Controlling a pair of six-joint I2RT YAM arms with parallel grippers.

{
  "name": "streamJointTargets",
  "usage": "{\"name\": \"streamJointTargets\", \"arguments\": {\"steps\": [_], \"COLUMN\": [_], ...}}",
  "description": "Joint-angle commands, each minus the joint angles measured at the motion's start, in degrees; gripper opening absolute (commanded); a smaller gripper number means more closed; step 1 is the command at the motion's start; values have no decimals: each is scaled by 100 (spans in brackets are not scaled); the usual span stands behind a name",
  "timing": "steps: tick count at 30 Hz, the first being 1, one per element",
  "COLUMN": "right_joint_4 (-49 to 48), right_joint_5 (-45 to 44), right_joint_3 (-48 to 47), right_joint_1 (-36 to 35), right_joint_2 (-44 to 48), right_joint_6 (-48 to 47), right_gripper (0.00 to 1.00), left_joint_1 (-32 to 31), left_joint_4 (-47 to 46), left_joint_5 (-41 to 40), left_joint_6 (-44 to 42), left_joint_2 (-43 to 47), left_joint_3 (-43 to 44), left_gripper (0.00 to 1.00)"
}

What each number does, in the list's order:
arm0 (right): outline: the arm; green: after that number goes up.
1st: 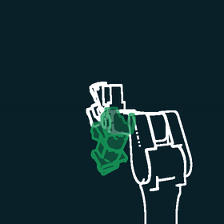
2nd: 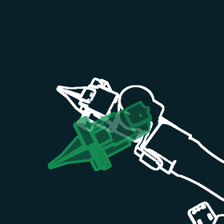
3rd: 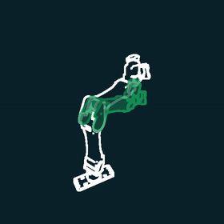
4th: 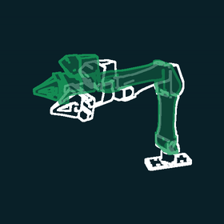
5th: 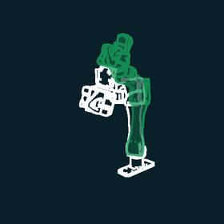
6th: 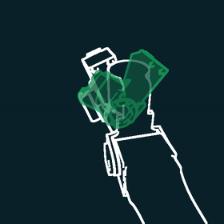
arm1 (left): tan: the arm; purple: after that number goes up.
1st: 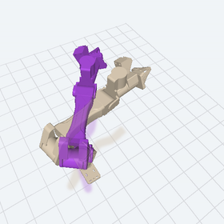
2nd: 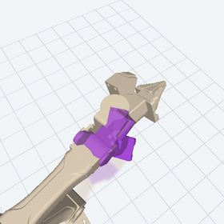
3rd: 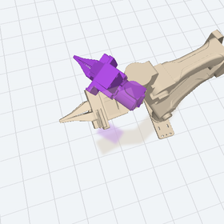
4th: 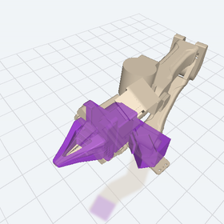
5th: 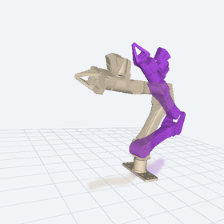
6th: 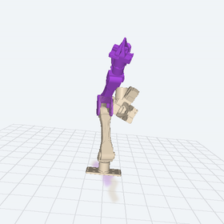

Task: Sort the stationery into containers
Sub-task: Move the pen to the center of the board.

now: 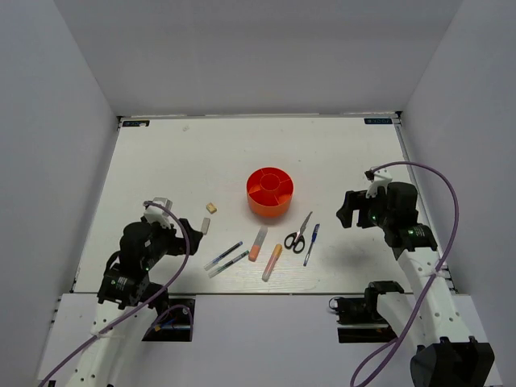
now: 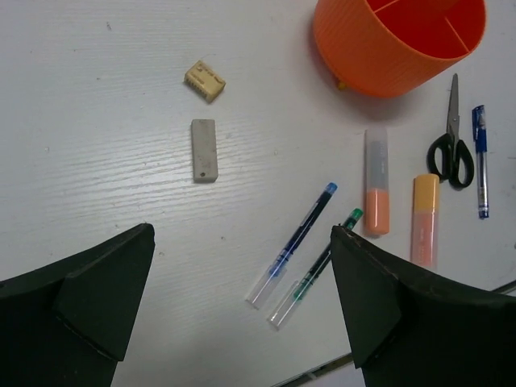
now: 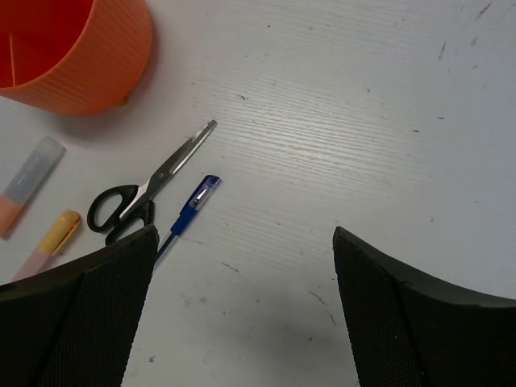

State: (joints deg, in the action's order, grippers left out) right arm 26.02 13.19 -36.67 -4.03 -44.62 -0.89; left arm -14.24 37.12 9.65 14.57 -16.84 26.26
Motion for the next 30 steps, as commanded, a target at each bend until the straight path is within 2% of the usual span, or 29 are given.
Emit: {"name": "streamJointTargets", "arguments": {"steps": [1, 10, 13, 14, 15, 16, 17, 18, 20, 21, 22, 23, 24, 25, 26, 27, 28, 29, 30], "right_joint_4": [-18, -27, -27, -36, -1, 121, 183, 228, 430, 448, 578, 640, 676, 720, 746, 747, 755, 781, 790], "right_joint_5": [333, 500, 631, 693, 885, 965, 1053, 1124, 1449, 1589, 1712, 1791, 1844, 1906, 1907, 1880, 1898, 1906, 1924], "right_joint_3": [-104, -16, 36, 71, 80, 63, 72, 80, 45, 2, -42, -60, -112, -121, -156, -174, -183, -209, -218], "right_joint_1": [8, -1, 8, 16, 25, 17, 17, 25, 8, -1, -1, -10, -10, -10, -10, -1, -1, -10, -10], "right_joint_2": [-20, 41, 59, 41, 41, 24, 24, 24, -38, -29, -81, -108, -134, -195, -196, -240, -240, -240, -249], "right_joint_6": [361, 115, -85, -279, -342, -542, -649, -841, -984, -1106, -1150, -1212, -1299, -1326, -1327, -1283, -1213, -1212, -1195], "right_gripper": [90, 90, 90, 87, 80, 66, 1, 0, 0, 12, 44, 71, 80, 73, 37, 21, 13, 10, 12], "left_joint_1": [-18, -18, -35, -35, -35, -35, -26, -35, -157, -271, -325, -403, -804, -965, -1306, -1692, -1896, -2064, -2379], "left_joint_4": [58, 93, 67, 67, 23, 32, 58, 41, 76, 84, 128, 285, 321, 470, 584, 620, 568, 516, 446], "left_joint_5": [-315, -315, -245, -175, -148, -34, 19, 193, 379, 658, 731, 792, 758, 627, 400, 241, -48, -286, -427], "left_joint_6": [64, 90, 81, 81, 73, 64, 46, 46, -15, -68, -120, -164, -234, -261, -348, -349, -341, -323, -306], "left_joint_2": [-65, -346, -434, -460, -495, -644, -715, -855, -1154, -1407, -1679, -2021, -2208, -2366, -2811, -2929, -3270, -3369, -3457], "left_joint_3": [2, 63, 55, 63, 72, 72, 107, 125, 256, 300, 353, 536, 747, 975, 1178, 1275, 1415, 1478, 1591], "left_gripper": [100, 85, 73, 60, 48, 32, 16, 0, 0, 0, 4, 17, 38, 54, 59, 61, 62, 62, 62]}}
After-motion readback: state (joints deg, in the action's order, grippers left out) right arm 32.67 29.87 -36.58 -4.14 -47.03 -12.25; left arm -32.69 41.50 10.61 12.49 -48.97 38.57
